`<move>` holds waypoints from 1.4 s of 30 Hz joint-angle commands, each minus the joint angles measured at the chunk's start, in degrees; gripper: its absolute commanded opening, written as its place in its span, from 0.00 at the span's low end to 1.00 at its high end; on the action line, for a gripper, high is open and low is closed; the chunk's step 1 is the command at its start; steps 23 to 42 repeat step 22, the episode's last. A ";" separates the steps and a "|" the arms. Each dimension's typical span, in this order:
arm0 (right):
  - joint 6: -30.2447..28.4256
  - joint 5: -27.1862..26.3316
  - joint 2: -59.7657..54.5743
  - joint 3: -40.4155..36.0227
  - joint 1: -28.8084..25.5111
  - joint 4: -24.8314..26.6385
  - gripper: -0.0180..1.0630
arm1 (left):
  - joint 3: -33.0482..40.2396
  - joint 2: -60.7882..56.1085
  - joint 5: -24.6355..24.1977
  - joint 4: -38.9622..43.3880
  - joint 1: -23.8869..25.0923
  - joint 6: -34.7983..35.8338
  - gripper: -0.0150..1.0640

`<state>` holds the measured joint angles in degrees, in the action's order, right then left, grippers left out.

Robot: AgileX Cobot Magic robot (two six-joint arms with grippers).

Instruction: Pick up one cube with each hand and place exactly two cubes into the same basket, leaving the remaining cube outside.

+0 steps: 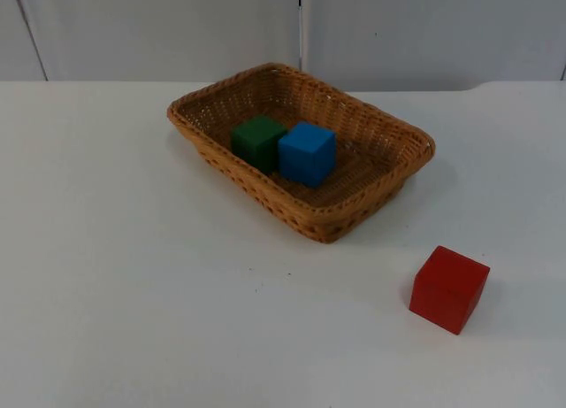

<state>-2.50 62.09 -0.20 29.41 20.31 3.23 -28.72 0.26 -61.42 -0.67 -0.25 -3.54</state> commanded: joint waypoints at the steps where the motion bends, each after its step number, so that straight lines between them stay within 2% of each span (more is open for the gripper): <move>1: 0.13 -0.35 0.20 0.10 -2.49 0.10 0.99 | 0.28 -0.26 -0.12 0.21 0.27 -0.08 0.99; 19: 0.13 -0.35 0.20 0.10 -13.30 0.10 0.99 | 0.28 -0.26 -0.12 0.21 0.27 -0.08 0.99; 42: 0.13 -0.35 0.20 0.10 -13.94 0.23 0.99 | 0.28 -0.26 -0.12 0.21 0.27 -0.08 0.99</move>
